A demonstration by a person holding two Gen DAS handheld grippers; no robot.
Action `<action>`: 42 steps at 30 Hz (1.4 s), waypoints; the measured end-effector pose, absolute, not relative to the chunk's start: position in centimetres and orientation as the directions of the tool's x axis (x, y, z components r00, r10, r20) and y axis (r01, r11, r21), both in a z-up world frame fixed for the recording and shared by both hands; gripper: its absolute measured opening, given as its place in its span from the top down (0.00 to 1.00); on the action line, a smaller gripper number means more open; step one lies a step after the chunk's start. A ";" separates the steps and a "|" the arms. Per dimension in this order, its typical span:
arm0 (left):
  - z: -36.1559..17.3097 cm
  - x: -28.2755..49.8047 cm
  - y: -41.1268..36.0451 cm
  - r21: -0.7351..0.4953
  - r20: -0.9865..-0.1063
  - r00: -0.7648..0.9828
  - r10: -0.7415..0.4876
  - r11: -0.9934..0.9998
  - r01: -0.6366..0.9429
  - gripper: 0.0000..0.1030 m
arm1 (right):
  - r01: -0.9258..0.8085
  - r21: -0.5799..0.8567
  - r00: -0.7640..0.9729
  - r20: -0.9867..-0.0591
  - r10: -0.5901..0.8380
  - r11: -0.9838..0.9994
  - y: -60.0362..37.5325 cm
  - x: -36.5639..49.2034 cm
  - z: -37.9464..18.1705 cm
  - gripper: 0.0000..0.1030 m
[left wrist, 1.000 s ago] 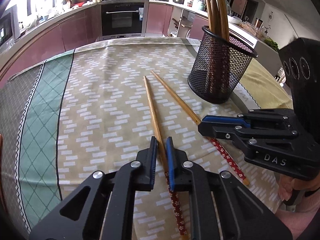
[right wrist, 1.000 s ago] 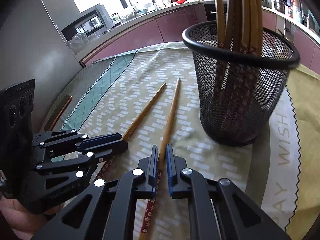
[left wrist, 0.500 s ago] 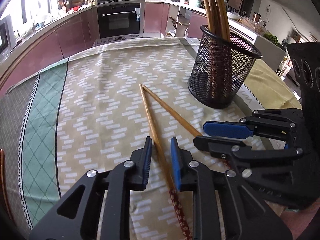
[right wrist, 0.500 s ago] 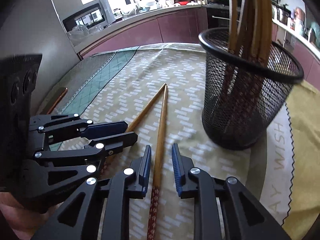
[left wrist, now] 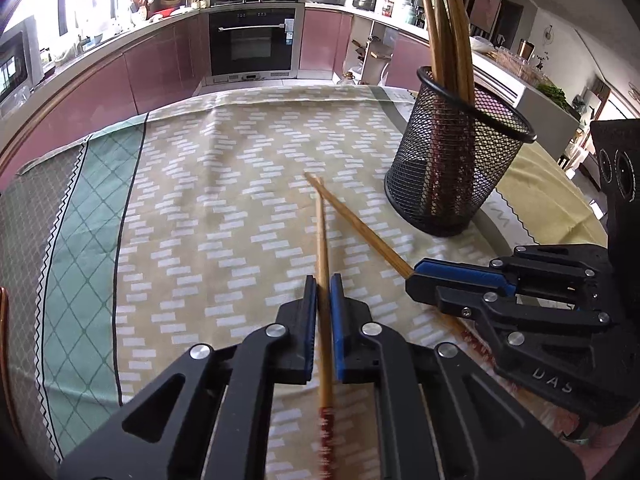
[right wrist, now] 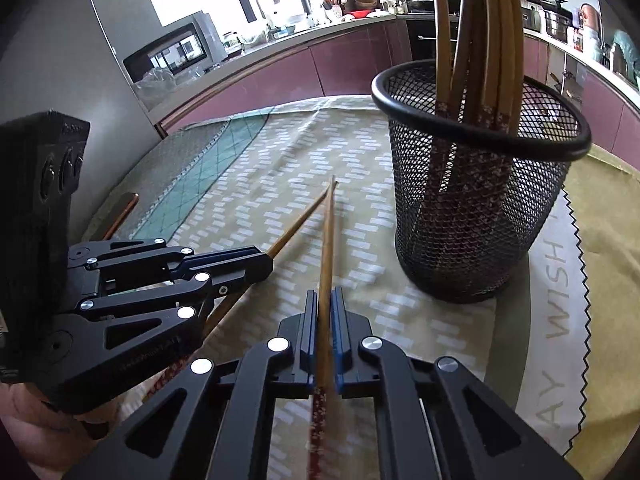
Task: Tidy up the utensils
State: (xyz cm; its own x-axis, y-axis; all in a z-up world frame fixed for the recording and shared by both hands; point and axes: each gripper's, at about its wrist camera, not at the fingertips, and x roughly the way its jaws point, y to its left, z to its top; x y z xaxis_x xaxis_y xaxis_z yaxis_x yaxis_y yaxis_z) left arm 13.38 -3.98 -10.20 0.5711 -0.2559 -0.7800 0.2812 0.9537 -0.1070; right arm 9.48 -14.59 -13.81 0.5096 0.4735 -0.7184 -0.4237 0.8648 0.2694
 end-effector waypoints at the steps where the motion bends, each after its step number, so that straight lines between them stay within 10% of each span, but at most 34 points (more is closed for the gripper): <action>1: -10.0 13.1 -3.9 -0.109 -0.776 0.575 -0.259 0.953 0.282 0.93 | -0.427 0.279 0.510 -0.711 0.484 0.860 -14.8 9.3 -13.6 0.95; 42: -3.4 7.8 -3.0 -0.235 -0.646 0.627 -0.435 0.895 0.378 0.93 | -0.492 0.364 0.574 -0.547 0.609 0.791 -17.2 5.1 -8.5 0.95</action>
